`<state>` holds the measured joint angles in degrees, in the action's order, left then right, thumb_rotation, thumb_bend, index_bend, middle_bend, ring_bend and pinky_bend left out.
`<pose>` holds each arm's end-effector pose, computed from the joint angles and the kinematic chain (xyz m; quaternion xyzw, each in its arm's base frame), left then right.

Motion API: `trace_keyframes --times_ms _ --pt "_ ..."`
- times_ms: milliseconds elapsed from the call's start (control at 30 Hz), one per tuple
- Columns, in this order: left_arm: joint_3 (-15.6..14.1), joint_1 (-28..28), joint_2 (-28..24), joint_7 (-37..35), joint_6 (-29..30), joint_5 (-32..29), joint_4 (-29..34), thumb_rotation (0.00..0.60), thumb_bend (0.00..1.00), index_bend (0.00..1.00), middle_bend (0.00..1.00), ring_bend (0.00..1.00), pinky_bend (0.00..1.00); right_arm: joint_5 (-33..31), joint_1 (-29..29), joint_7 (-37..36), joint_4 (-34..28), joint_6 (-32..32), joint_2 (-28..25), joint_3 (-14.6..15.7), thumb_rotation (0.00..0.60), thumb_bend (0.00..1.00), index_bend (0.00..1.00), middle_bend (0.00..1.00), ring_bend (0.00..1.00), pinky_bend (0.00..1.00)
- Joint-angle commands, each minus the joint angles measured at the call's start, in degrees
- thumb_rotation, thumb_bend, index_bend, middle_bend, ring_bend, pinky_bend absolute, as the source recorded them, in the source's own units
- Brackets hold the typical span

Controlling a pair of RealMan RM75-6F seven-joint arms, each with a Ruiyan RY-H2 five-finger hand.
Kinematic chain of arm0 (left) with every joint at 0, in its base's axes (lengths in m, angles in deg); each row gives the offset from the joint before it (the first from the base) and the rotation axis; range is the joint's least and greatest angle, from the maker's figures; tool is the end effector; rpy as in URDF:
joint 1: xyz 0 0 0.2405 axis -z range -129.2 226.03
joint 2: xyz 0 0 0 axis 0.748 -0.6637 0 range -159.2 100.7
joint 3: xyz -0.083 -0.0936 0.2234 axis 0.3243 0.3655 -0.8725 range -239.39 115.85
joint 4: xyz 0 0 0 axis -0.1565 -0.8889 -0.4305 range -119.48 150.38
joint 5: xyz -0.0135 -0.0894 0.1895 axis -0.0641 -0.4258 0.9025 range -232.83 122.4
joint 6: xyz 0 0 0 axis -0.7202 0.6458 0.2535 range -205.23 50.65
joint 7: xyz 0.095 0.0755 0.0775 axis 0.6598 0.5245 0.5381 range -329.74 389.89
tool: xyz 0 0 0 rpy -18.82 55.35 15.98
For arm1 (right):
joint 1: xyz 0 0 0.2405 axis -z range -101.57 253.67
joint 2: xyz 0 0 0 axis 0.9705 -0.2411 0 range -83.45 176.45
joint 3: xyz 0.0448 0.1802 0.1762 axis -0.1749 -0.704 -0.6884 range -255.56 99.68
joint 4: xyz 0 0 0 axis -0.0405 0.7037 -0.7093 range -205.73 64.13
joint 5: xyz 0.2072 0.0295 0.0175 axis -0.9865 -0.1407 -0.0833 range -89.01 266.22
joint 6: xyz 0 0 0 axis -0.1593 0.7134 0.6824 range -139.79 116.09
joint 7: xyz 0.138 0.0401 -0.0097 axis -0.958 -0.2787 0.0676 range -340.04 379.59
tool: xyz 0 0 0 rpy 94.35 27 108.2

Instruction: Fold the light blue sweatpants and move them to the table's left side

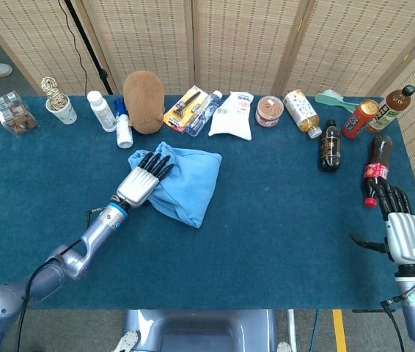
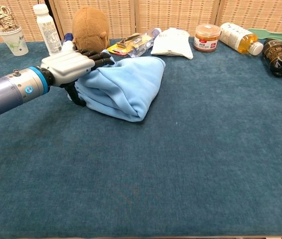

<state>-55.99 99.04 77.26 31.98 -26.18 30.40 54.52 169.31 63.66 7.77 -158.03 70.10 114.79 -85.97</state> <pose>-0.1700 0.4113 -0.0635 -0.8138 -0.2037 -0.3261 0.4357 -0.3012 -0.2417 0.1556 0.5398 -0.4185 0.4828 0.5480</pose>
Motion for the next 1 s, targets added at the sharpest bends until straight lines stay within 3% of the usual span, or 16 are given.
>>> trace_keyframes --times_ms 33,267,367,467,567,1000 --pt "-0.2 0.2 1.0 -0.5 0.4 0.2 -1.5 0.600 0.32 0.09 0.05 0.13 0.28 0.2 0.1 -0.2 -0.2 0.2 -0.1 -0.1 0.600 0.00 0.00 0.00 0.00 0.00" --pt "-0.6 0.7 2.5 -1.7 0.1 0.3 -3.9 0.600 0.70 0.43 0.39 0.39 0.54 0.8 0.5 -0.6 -0.7 0.7 -0.6 -0.3 0.600 0.00 0.00 0.00 0.00 0.00" --pt "-0.9 0.7 2.6 -2.4 1.0 0.7 -4.3 0.600 0.87 0.56 0.49 0.47 0.61 0.9 0.5 -0.7 -0.7 0.7 -0.6 -0.4 0.600 0.00 0.00 0.00 0.00 0.00" --pt "-1.0 0.6 2.7 -3.8 2.9 1.3 -5.0 0.600 0.96 0.64 0.55 0.53 0.67 0.9 0.6 -0.9 -0.8 0.6 -0.7 -0.4 0.600 0.00 0.00 0.00 0.00 0.00" --pt "-1.2 0.6 2.8 -5.2 4.3 1.9 -5.9 0.600 1.00 0.68 0.58 0.55 0.69 1.0 0.6 -0.9 -0.9 0.4 -0.8 -0.5 0.600 0.00 0.00 0.00 0.00 0.00" --pt "-2.2 0.2 2.7 -7.9 7.2 2.9 -8.3 0.600 1.00 0.82 0.71 0.65 0.78 1.2 0.7 -1.2 -1.1 0.0 -0.9 -0.6 0.600 0.00 0.00 0.00 0.00 0.00"
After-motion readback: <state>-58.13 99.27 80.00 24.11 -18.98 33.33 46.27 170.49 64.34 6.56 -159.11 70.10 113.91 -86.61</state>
